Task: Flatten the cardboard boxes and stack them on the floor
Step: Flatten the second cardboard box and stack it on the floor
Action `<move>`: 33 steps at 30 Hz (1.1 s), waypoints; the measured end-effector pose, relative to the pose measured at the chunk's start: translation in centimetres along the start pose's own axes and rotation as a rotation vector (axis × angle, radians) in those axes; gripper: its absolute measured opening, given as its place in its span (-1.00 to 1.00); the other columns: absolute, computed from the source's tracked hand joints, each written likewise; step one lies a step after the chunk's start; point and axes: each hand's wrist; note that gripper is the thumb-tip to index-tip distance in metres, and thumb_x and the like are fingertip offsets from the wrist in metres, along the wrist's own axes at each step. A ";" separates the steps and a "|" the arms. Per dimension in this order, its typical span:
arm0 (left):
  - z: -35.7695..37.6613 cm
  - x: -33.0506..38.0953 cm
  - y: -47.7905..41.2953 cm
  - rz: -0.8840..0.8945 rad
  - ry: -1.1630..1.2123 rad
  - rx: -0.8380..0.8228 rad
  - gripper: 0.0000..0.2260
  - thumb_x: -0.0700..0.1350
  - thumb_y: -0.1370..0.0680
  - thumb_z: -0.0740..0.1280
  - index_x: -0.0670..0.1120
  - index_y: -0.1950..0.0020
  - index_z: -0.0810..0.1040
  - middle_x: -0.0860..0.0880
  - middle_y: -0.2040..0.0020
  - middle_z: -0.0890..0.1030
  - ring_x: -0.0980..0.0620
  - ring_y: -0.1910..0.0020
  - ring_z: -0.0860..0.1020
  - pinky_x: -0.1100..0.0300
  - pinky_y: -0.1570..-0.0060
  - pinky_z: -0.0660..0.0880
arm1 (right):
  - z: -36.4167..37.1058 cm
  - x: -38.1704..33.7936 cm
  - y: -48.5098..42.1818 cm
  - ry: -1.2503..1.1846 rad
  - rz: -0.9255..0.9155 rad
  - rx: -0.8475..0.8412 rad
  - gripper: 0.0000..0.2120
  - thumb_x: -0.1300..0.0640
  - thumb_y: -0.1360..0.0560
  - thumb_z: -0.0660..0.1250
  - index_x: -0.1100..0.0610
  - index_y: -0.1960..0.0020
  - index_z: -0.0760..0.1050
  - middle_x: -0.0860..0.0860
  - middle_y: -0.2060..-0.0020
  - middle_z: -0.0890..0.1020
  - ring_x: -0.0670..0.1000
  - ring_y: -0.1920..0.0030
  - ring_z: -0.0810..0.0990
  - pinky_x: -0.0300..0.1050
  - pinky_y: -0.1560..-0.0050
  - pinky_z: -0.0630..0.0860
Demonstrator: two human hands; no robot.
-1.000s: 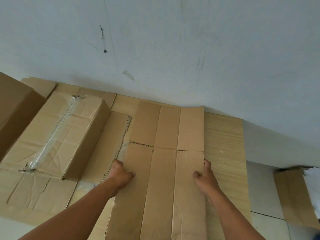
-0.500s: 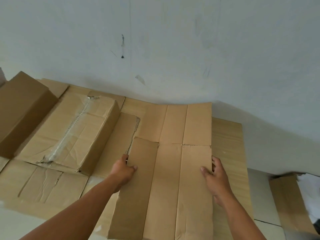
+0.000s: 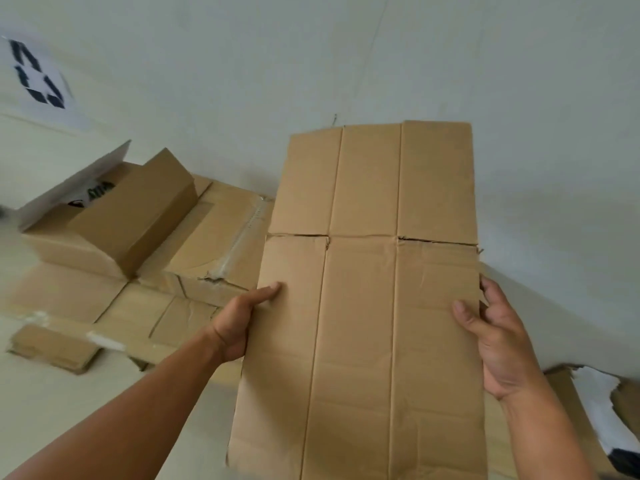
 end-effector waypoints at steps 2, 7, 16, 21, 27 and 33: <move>-2.3 0.8 3.3 0.053 0.034 -0.015 -0.71 0.04 -0.47 0.39 -0.14 0.00 0.74 -0.18 0.03 0.70 -0.13 0.12 0.69 0.00 0.08 0.64 | 3.0 -1.0 1.8 -0.025 -0.021 -0.031 -0.51 0.24 -0.45 0.34 0.06 -0.37 0.44 0.17 -0.19 0.65 0.23 -0.23 0.60 0.30 -0.22 0.51; -8.4 3.4 9.7 0.310 -0.002 0.096 -0.69 -0.07 -0.52 0.40 -0.07 -0.25 0.56 -0.18 -0.08 0.69 -0.14 0.01 0.68 -0.08 0.05 0.65 | 10.9 -1.9 3.5 -0.060 -0.044 -0.088 -0.54 0.28 -0.48 0.34 0.06 -0.36 0.44 0.17 -0.17 0.66 0.21 -0.21 0.62 0.25 -0.22 0.53; -19.2 7.0 15.8 0.505 -0.231 0.581 -0.77 -0.08 -0.54 0.44 0.00 -0.19 0.55 -0.04 -0.04 0.69 -0.04 0.02 0.68 0.02 0.12 0.65 | 26.3 0.7 1.3 0.106 -0.120 -0.212 -0.57 0.32 -0.55 0.34 0.07 -0.38 0.41 0.03 -0.10 0.68 -0.02 -0.12 0.67 -0.16 -0.11 0.60; -25.9 10.5 16.3 0.488 -0.254 0.673 -0.85 -0.10 -0.56 0.42 0.06 -0.07 0.52 0.02 0.01 0.66 0.04 0.06 0.66 0.14 0.21 0.60 | 34.7 2.1 -0.9 0.129 -0.120 -0.252 -0.59 0.31 -0.56 0.33 0.04 -0.35 0.39 0.04 -0.11 0.67 -0.11 -0.04 0.68 -0.11 -0.14 0.60; -35.8 16.4 15.9 0.425 -0.294 0.709 -0.86 -0.04 -0.55 0.42 0.08 -0.07 0.53 -0.02 -0.03 0.69 -0.05 0.00 0.67 -0.11 -0.02 0.62 | 45.4 3.9 -5.1 0.110 -0.090 -0.257 -0.55 0.28 -0.56 0.34 0.02 -0.40 0.38 0.00 -0.11 0.69 -0.06 -0.12 0.66 -0.16 -0.13 0.53; -45.6 22.0 17.5 0.392 -0.300 0.768 -0.89 -0.03 -0.57 0.38 0.12 -0.05 0.50 -0.03 -0.02 0.67 -0.08 0.00 0.66 -0.11 0.00 0.60 | 57.3 3.8 -7.7 0.075 -0.020 -0.305 -0.60 0.31 -0.56 0.33 0.05 -0.35 0.41 0.02 -0.11 0.69 0.01 -0.13 0.66 -0.07 -0.12 0.58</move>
Point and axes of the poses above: each hand's wrist, its own y-axis away from the middle knuckle, its own z-axis out of the palm, x = y × z
